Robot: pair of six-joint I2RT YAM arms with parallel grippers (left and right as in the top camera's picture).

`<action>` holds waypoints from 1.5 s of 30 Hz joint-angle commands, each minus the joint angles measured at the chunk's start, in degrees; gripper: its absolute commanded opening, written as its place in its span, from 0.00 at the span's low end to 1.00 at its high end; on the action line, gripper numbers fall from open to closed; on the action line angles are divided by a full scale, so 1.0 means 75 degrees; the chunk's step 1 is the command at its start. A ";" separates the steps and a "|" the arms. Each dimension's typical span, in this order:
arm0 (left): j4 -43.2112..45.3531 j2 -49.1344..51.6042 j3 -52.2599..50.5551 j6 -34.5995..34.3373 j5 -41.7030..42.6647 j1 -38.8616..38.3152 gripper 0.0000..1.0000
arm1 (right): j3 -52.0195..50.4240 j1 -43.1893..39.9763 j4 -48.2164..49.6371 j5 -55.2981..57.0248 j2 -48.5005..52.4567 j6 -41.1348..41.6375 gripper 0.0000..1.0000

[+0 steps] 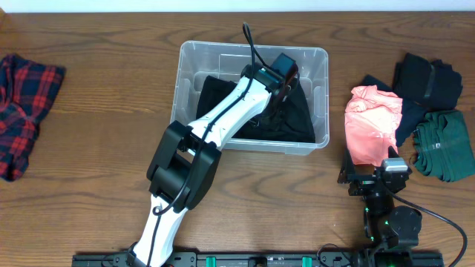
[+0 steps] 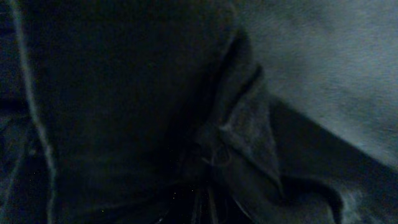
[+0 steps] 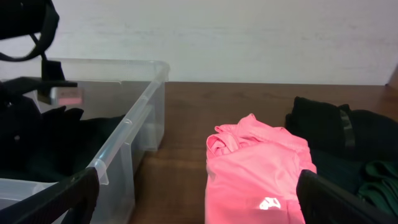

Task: Pack container
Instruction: 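Press and smooth the black garment flat inside the bin with the left gripper, then move the left gripper to the red plaid shirt and grasp it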

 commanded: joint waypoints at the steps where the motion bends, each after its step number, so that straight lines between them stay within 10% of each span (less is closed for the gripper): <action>1: 0.0006 -0.0711 0.0175 -0.0006 -0.0067 0.0102 0.08 | -0.0023 0.0058 -0.0015 0.0000 -0.0026 0.0079 0.99; 6: 0.0143 -0.1868 0.0204 0.0192 -0.0099 0.0472 0.54 | -0.0023 0.0058 -0.0015 -0.0003 -0.0026 0.0079 0.99; 14: -0.0353 -0.3815 0.0204 0.0187 -0.0399 0.2008 0.80 | -0.0023 0.0058 -0.0015 0.0000 -0.0026 0.0079 0.99; 36: -0.0198 -0.2276 0.0085 0.0251 -0.3934 0.7160 0.98 | -0.0023 0.0058 -0.0015 0.0000 -0.0026 0.0079 0.99; 45: 0.0950 -0.0644 0.0085 0.2095 -0.3937 0.8064 0.98 | -0.0023 0.0058 -0.0015 0.0000 -0.0026 0.0079 0.99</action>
